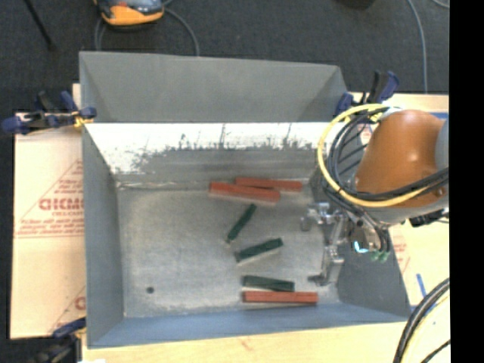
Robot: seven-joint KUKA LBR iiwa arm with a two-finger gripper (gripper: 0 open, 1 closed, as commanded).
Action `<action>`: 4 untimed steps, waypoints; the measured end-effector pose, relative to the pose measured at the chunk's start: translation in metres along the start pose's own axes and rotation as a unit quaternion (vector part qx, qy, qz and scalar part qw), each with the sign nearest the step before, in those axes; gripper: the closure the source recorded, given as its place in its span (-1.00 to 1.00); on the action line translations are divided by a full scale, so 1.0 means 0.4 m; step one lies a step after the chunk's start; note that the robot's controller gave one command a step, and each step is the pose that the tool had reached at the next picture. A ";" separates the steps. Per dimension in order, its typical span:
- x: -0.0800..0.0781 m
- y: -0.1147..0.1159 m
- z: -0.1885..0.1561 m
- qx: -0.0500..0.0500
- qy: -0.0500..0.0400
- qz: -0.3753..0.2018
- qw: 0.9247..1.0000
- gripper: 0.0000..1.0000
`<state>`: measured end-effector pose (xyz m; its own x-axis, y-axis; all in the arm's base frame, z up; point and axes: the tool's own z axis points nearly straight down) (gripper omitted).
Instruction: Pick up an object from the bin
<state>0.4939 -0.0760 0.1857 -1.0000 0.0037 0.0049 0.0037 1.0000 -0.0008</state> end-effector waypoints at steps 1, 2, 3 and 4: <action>-0.005 0.000 -0.010 0.001 -0.004 -0.001 1.000 -1.00; -0.065 0.023 0.122 0.001 -0.008 -0.002 1.000 -1.00; -0.092 0.078 0.248 0.000 -0.004 0.059 0.998 1.00; -0.092 0.078 0.248 0.000 -0.004 0.059 0.998 1.00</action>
Offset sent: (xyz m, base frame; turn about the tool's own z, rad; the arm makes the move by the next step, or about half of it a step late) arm 0.0473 0.0224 -0.1157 -0.0046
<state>0.5301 -0.0452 0.0865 -0.9927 0.1208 -0.0023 0.1208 0.9927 -0.0009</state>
